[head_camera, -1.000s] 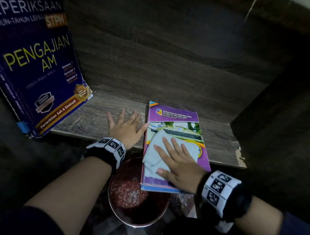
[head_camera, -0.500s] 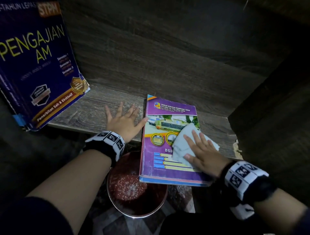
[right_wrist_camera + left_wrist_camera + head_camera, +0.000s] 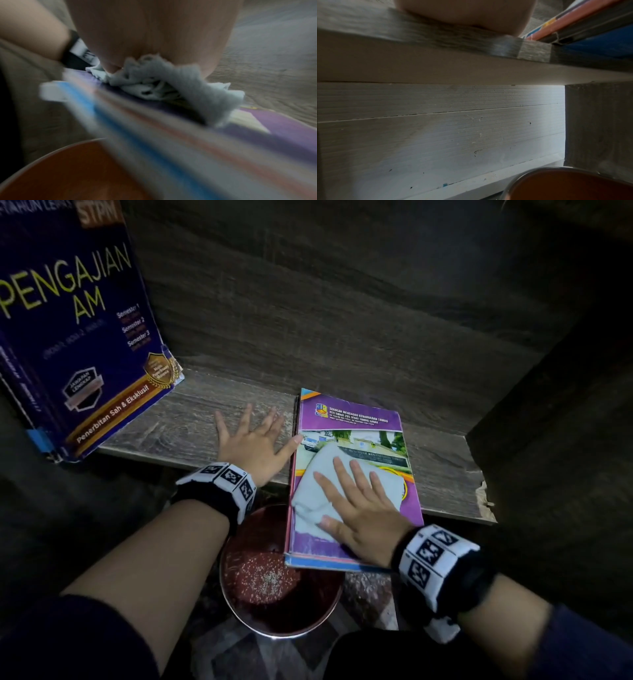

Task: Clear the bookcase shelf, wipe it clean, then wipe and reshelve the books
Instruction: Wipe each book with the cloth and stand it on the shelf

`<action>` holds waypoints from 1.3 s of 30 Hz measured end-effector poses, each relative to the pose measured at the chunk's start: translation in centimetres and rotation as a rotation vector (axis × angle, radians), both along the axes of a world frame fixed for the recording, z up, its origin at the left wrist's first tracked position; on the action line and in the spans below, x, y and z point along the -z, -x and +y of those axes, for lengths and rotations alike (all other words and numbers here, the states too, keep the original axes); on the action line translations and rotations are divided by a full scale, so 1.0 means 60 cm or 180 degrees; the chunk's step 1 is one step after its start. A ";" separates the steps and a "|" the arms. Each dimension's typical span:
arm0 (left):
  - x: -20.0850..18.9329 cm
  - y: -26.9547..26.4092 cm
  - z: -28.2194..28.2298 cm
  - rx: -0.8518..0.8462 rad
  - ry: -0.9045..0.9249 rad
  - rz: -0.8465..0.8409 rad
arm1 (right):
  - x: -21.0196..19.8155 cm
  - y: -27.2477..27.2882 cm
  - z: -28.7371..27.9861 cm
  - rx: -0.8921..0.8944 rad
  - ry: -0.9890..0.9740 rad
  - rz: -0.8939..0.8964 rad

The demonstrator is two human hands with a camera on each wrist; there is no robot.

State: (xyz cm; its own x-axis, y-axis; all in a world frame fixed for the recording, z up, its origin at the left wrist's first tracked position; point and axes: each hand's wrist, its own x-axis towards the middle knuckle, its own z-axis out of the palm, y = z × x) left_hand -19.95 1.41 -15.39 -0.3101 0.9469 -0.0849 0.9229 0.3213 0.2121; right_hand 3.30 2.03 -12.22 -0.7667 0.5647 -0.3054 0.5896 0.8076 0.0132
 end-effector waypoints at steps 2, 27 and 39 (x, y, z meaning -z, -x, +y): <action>0.001 0.000 0.001 0.0009 0.0000 0.0006 | 0.004 -0.017 -0.026 -0.0158 -0.0148 0.0059; 0.002 0.001 0.002 0.0019 0.0047 0.0059 | 0.008 -0.008 -0.008 0.0302 -0.0301 0.0447; 0.001 0.001 0.004 -0.0041 0.0087 0.0058 | 0.017 -0.149 0.014 -0.0094 -0.0219 0.0345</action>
State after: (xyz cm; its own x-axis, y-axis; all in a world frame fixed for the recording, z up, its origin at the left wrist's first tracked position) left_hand -20.02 1.63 -15.45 -0.3239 0.9403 -0.1048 0.9223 0.3385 0.1862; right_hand 12.24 2.87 -13.22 -0.8098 0.5580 -0.1813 0.5664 0.8241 0.0067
